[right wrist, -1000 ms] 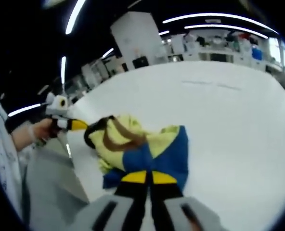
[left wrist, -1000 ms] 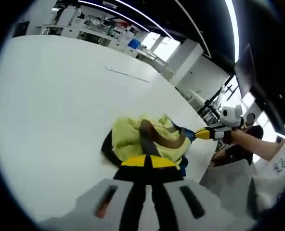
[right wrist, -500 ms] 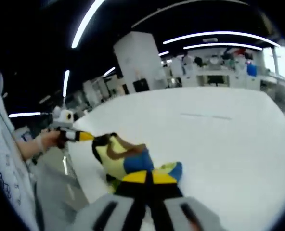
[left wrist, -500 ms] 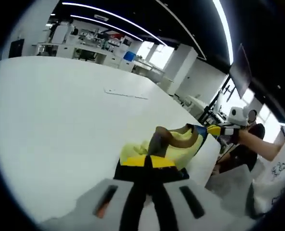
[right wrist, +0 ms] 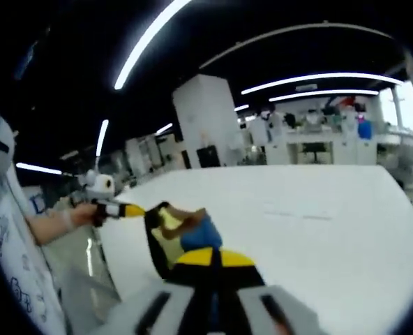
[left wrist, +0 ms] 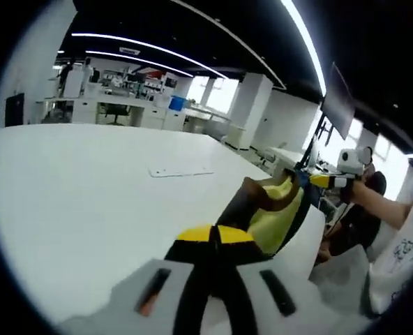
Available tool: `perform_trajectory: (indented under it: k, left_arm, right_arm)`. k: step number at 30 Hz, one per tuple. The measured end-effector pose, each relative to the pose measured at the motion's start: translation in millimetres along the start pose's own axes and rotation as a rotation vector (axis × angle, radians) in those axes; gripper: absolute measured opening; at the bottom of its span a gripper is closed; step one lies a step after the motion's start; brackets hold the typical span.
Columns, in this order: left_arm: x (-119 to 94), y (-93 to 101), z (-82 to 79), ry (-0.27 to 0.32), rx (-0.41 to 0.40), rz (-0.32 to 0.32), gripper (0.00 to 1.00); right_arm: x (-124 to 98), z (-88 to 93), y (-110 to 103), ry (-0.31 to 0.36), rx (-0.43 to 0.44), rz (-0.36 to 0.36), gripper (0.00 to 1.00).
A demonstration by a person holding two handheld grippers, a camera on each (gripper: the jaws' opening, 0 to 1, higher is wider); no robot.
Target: Fold the garment on the visible template until the final outline fits inside the template.
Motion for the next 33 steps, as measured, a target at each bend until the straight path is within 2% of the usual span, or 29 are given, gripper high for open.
perform_trajectory:
  k: [3, 8, 14, 15, 21, 24, 27, 29, 33]
  left_arm:
    - [-1.8, -2.7, -17.7, 0.028, 0.023, -0.004, 0.0]
    - [5.0, -7.4, -45.0, 0.034, 0.083, -0.003, 0.0]
    - [18.5, -28.6, -65.6, 0.061, 0.095, -0.02, 0.0]
    - [22.9, -36.8, -68.1, 0.066, 0.081, -0.027, 0.0]
    - [49.7, -73.0, -70.3, 0.07, 0.048, -0.043, 0.0]
    - [67.6, -90.4, -66.3, 0.049, 0.042, -0.054, 0.0]
    - [86.0, -110.5, -58.2, 0.035, 0.014, -0.061, 0.0]
    - [96.0, -131.7, -49.8, -0.003, 0.02, -0.085, 0.0]
    - [118.2, -153.5, -28.9, -0.036, -0.026, -0.101, 0.0]
  right_arm:
    - [2.9, -15.0, 3.3, 0.03, -0.014, -0.002, 0.0]
    - [15.4, -37.4, 12.6, 0.069, -0.04, -0.007, 0.0]
    - [36.0, -57.9, 21.9, 0.087, -0.068, -0.001, 0.0]
    - [40.3, -59.2, 24.4, 0.081, -0.067, -0.003, 0.0]
    - [74.7, -56.3, 48.6, 0.044, -0.074, 0.027, 0.0]
    - [95.3, -50.3, 63.9, 0.009, -0.041, 0.043, 0.0]
    - [117.9, -38.7, 77.3, -0.035, -0.041, 0.071, 0.0]
    - [136.1, -26.2, 83.5, -0.078, -0.055, 0.069, 0.0]
    - [172.9, 2.7, 102.3, -0.173, -0.032, 0.108, 0.0]
Point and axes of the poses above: the point that each gripper's makers call its tool centre point, and the gripper's own axes: x roughly forward along the fingers, y roughly to its right, z roughly out of its underside, the point moved 6 cm from there along -x, roughly backward along the fingers, and after that the axes turned 12 degrees about z, right-handed, at the moved point
